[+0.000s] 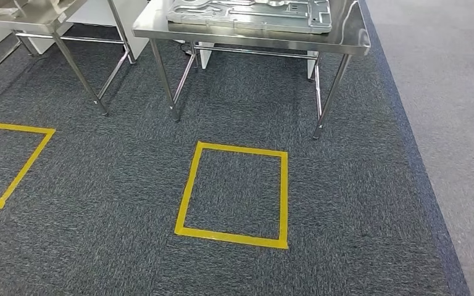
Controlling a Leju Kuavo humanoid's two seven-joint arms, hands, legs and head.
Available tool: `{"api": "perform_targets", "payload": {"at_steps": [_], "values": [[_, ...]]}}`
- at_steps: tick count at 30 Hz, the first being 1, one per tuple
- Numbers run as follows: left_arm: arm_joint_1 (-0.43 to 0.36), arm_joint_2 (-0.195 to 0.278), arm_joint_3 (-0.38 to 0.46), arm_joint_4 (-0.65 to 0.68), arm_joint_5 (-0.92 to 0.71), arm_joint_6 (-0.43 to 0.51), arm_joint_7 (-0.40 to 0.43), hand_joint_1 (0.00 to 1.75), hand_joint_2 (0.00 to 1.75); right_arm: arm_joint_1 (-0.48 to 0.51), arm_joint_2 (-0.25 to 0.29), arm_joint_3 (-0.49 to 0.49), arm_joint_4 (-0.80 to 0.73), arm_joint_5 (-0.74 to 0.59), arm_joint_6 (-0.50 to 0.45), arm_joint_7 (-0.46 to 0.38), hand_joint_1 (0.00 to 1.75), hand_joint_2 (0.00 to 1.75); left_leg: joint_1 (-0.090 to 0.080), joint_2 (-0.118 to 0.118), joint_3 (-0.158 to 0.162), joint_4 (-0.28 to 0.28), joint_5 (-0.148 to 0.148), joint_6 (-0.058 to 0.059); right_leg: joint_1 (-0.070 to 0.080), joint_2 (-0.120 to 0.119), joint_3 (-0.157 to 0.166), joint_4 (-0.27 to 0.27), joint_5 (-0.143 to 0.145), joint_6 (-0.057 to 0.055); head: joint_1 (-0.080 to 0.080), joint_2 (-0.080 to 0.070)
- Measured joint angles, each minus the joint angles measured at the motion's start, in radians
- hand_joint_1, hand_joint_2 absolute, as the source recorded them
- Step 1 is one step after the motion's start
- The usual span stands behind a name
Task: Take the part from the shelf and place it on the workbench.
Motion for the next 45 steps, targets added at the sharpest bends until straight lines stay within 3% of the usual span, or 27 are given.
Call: {"api": "perform_targets", "payload": {"at_steps": [2, 3, 6, 8, 10, 12, 13, 14, 17, 19, 21, 23, 25, 27, 28, 29, 30, 33, 34, 36, 37, 39, 40, 42, 43, 44, 45], "values": [[-0.003, -0.003, -0.011, 0.001, -0.014, 0.005, 0.029, 0.0, 0.0, 0.0, -0.004, 0.001, 0.0, 0.006, -0.002, 0.007, 0.0, 0.0, -0.004, 0.035, 0.067, -0.127, 0.039, 0.009, 0.004, -0.017, 0.003, 0.005, -0.006, 0.009, 0.0, 0.0], [-0.004, -0.004, -0.016, 0.001, -0.019, 0.01, 0.043, 0.0, 0.0, -0.001, -0.006, 0.002, 0.0, 0.009, -0.004, 0.012, 0.0, 0.0, -0.007, 0.045, 0.081, -0.157, 0.043, 0.015, 0.005, -0.024, 0.004, 0.006, -0.008, 0.014, 0.0, 0.0], [-0.001, -0.006, -0.027, 0.002, -0.03, 0.029, 0.07, 0.0, 0.0, -0.006, -0.013, 0.001, 0.0, 0.003, -0.028, 0.026, 0.0, 0.0, -0.01, 0.027, 0.077, -0.167, 0.048, 0.034, 0.003, -0.036, 0.007, 0.009, -0.011, 0.033, 0.0, 0.0], [-0.001, -0.006, -0.032, 0.001, -0.021, 0.062, 0.062, 0.0, 0.0, -0.006, -0.019, -0.01, 0.0, -0.039, -0.072, 0.034, 0.0, 0.0, -0.007, 0.008, 0.075, -0.173, 0.058, 0.047, -0.001, 0.003, -0.013, 0.055, -0.047, 0.044, 0.0, 0.0], [-0.006, -0.006, -0.028, 0.001, 0.013, 0.105, 0.048, 0.0, 0.0, -0.004, -0.023, -0.043, 0.0, -0.111, -0.128, 0.032, 0.0, 0.0, -0.008, -0.013, 0.07, -0.175, 0.064, 0.055, -0.004, 0.052, -0.072, 0.179, -0.119, 0.049, 0.0, 0.0], [-0.009, -0.004, -0.015, 0.001, 0.048, 0.128, 0.044, 0.0, 0.0, -0.003, -0.028, -0.087, 0.0, -0.169, -0.166, 0.026, 0.0, 0.0, -0.012, -0.035, 0.065, -0.173, 0.066, 0.058, -0.004, 0.063, -0.13, 0.297, -0.16, 0.048, 0.0, 0.0], [-0.009, -0.002, -0.009, 0.001, 0.058, 0.131, 0.046, 0.0, 0.0, -0.003, -0.031, -0.106, 0.0, -0.183, -0.175, 0.025, 0.0, 0.0, -0.014, -0.048, 0.064, -0.172, 0.066, 0.058, -0.004, 0.064, -0.137, 0.307, -0.151, 0.046, 0.0, 0.0], [-0.009, -0.001, -0.005, 0.001, 0.061, 0.131, 0.049, 0.0, 0.0, -0.003, -0.036, -0.121, -0.001, -0.186, -0.178, 0.026, 0.0, 0.0, -0.015, -0.062, 0.064, -0.169, 0.067, 0.058, -0.004, 0.068, -0.123, 0.274, -0.121, 0.043, 0.0, 0.0], [-0.011, 0.002, 0.002, 0.001, 0.058, 0.124, 0.058, 0.0, 0.0, -0.004, -0.049, -0.148, -0.001, -0.182, -0.173, 0.027, 0.0, 0.0, -0.016, -0.1, 0.061, -0.161, 0.067, 0.052, -0.004, 0.12, -0.031, 0.073, -0.022, 0.032, 0.0, 0.0], [-0.012, 0.002, 0.005, 0.001, 0.053, 0.117, 0.062, 0.0, 0.0, -0.006, -0.053, -0.159, -0.001, -0.178, -0.166, 0.025, 0.0, 0.0, -0.015, -0.12, 0.054, -0.159, 0.07, 0.041, -0.001, 0.138, -0.013, 0.025, -0.011, 0.027, 0.0, 0.0], [-0.008, 0.003, 0.006, 0.001, 0.045, 0.107, 0.065, 0.0, 0.0, -0.009, -0.054, -0.166, -0.002, -0.171, -0.162, 0.02, 0.0, 0.0, -0.013, -0.135, 0.048, -0.16, 0.074, 0.029, -0.001, 0.113, -0.012, 0.018, -0.004, 0.016, 0.0, 0.0], [-0.004, 0.004, 0.007, 0.002, 0.038, 0.095, 0.069, 0.0, 0.0, -0.01, -0.055, -0.171, -0.002, -0.167, -0.161, 0.012, 0.0, 0.0, -0.014, -0.106, 0.031, -0.127, 0.05, 0.021, -0.004, 0.087, -0.007, 0.004, 0.003, 0.002, 0.0, 0.0], [-0.005, 0.004, 0.007, 0.002, 0.033, 0.09, 0.072, 0.0, 0.0, -0.006, -0.055, -0.174, -0.003, -0.165, -0.162, 0.009, 0.0, 0.0, -0.013, -0.05, -0.021, -0.015, -0.016, 0.014, -0.003, 0.059, -0.006, -0.002, 0.006, -0.007, 0.0, 0.0], [-0.005, 0.005, 0.007, 0.002, 0.032, 0.088, 0.074, 0.0, 0.0, -0.003, -0.056, -0.176, -0.003, -0.161, -0.162, 0.007, 0.0, 0.0, -0.009, -0.025, -0.077, 0.111, -0.071, 0.007, 0.001, 0.03, -0.009, -0.001, 0.005, -0.008, -0.001, 0.0], [-0.004, 0.005, 0.007, 0.002, 0.033, 0.088, 0.074, 0.0, 0.0, -0.002, -0.057, -0.177, -0.003, -0.159, -0.161, 0.006, 0.0, 0.0, -0.006, -0.021, -0.084, 0.132, -0.073, 0.004, 0.001, 0.017, -0.009, -0.001, 0.004, -0.007, -0.001, 0.0], [-0.002, 0.005, 0.007, 0.002, 0.034, 0.088, 0.075, 0.0, 0.0, -0.002, -0.058, -0.177, -0.003, -0.155, -0.159, 0.004, 0.0, 0.0, -0.005, -0.016, -0.069, 0.111, -0.056, 0.003, 0.001, 0.004, -0.009, 0.0, 0.003, -0.005, -0.001, 0.0], [-0.001, 0.005, 0.007, 0.002, 0.035, 0.088, 0.076, 0.0, 0.0, -0.003, -0.059, -0.177, -0.003, -0.152, -0.156, 0.002, 0.0, 0.0, -0.003, -0.007, -0.033, 0.048, -0.025, 0.003, 0.001, -0.008, -0.008, 0.001, 0.001, -0.003, -0.001, 0.0], [-0.004, 0.005, 0.007, 0.002, 0.036, 0.086, 0.075, 0.0, 0.0, -0.005, -0.065, -0.177, -0.005, -0.145, -0.146, -0.002, 0.0, 0.0, -0.008, 0.052, 0.075, -0.147, 0.038, 0.014, 0.005, -0.04, 0.002, 0.006, -0.008, 0.01, -0.001, 0.0], [-0.005, 0.005, 0.007, 0.002, 0.035, 0.084, 0.073, 0.0, 0.0, -0.007, -0.067, -0.177, -0.006, -0.142, -0.144, -0.002, 0.0, 0.0, -0.011, 0.06, 0.084, -0.166, 0.04, 0.02, 0.007, -0.048, 0.005, 0.006, -0.01, 0.016, -0.001, 0.0], [-0.004, 0.005, 0.007, 0.002, 0.032, 0.08, 0.07, 0.0, 0.0, -0.014, -0.07, -0.177, -0.006, -0.138, -0.143, -0.003, 0.0, 0.0, -0.012, 0.038, 0.083, -0.168, 0.043, 0.031, 0.007, -0.064, 0.01, 0.006, -0.013, 0.027, -0.001, 0.0], [-0.003, 0.005, 0.007, 0.002, 0.03, 0.079, 0.069, 0.0, 0.0, -0.016, -0.07, -0.177, -0.007, -0.137, -0.142, -0.003, 0.0, 0.0, -0.011, 0.028, 0.084, -0.171, 0.047, 0.037, 0.004, -0.056, 0.011, 0.012, -0.02, 0.032, 0.0, 0.0], [-0.004, 0.005, 0.007, 0.002, 0.029, 0.077, 0.067, 0.0, 0.0, -0.017, -0.072, -0.177, -0.008, -0.135, -0.142, -0.003, 0.0, 0.0, -0.008, 0.006, 0.086, -0.178, 0.055, 0.049, -0.001, -0.004, -0.014, 0.074, -0.065, 0.042, 0.0, 0.0], [-0.006, 0.004, 0.007, 0.002, 0.029, 0.076, 0.066, 0.0, 0.0, -0.014, -0.072, -0.177, -0.008, -0.134, -0.142, -0.003, 0.0, 0.0, -0.008, -0.005, 0.084, -0.178, 0.058, 0.053, -0.004, 0.03, -0.044, 0.138, -0.101, 0.044, 0.0, 0.0], [-0.008, 0.005, 0.007, 0.002, 0.028, 0.075, 0.064, 0.0, 0.0, -0.01, -0.074, -0.177, -0.008, -0.131, -0.142, -0.003, 0.0, 0.0, -0.01, -0.031, 0.079, -0.177, 0.06, 0.057, -0.005, 0.061, -0.114, 0.277, -0.158, 0.046, 0.0, 0.0], [-0.008, 0.005, 0.007, 0.002, 0.027, 0.074, 0.064, 0.0, 0.0, -0.009, -0.074, -0.177, -0.008, -0.129, -0.141, -0.002, 0.0, 0.0, -0.011, -0.045, 0.078, -0.176, 0.061, 0.058, -0.005, 0.064, -0.134, 0.312, -0.16, 0.046, 0.0, 0.0], [-0.007, 0.005, 0.007, 0.002, 0.026, 0.074, 0.063, 0.0, 0.0, -0.008, -0.075, -0.177, -0.008, -0.127, -0.139, -0.001, 0.0, 0.0, -0.012, -0.059, 0.078, -0.174, 0.06, 0.057, -0.005, 0.066, -0.134, 0.304, -0.14, 0.045, 0.0, 0.0], [-0.007, 0.005, 0.007, 0.002, 0.025, 0.074, 0.063, 0.0, 0.0, -0.008, -0.075, -0.177, -0.008, -0.124, -0.137, 0.0, 0.0, 0.0, -0.012, -0.074, 0.079, -0.172, 0.06, 0.056, -0.006, 0.072, -0.115, 0.254, -0.101, 0.043, 0.0, 0.0]]}}
